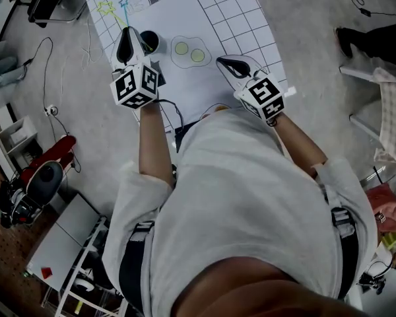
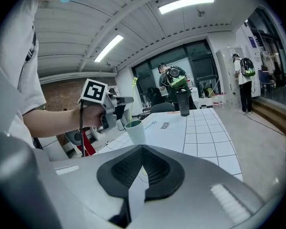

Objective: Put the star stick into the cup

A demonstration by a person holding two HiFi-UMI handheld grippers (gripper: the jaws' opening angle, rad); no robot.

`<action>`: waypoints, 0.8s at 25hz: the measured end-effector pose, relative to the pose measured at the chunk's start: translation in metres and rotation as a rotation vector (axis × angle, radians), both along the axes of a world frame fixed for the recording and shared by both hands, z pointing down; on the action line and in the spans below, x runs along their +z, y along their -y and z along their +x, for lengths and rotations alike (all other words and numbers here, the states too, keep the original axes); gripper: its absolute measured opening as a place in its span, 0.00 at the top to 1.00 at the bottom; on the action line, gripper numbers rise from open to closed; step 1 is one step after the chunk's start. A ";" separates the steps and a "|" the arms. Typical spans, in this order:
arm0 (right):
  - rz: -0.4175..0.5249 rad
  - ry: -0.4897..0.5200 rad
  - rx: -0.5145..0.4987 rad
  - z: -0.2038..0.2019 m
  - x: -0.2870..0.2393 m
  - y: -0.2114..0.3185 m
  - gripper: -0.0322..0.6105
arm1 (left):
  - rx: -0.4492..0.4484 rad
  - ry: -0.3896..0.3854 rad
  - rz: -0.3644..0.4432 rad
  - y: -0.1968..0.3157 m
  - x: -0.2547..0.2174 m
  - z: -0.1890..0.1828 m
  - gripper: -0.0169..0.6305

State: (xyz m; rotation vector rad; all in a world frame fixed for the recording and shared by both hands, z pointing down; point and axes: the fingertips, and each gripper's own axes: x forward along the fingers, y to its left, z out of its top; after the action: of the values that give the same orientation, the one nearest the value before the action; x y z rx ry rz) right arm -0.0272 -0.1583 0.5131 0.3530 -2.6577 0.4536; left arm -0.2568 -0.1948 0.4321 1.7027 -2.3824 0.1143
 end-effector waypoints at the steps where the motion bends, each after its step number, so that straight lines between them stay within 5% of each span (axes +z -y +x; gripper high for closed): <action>1: -0.002 -0.001 -0.002 -0.001 0.000 0.000 0.95 | -0.001 -0.007 -0.013 -0.001 0.005 0.000 0.94; 9: -0.028 -0.009 -0.028 -0.014 0.003 -0.001 0.95 | 0.047 -0.038 -0.176 -0.006 0.042 0.008 0.94; 20: -0.063 -0.007 -0.077 -0.059 0.005 -0.018 0.95 | 0.264 0.102 -0.414 -0.013 0.075 0.028 0.94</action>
State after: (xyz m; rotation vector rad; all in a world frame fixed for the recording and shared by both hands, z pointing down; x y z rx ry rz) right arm -0.0866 -0.1405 0.5181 0.2322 -2.6331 0.5097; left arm -0.2284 -0.1817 0.5066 1.8192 -1.9982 0.6975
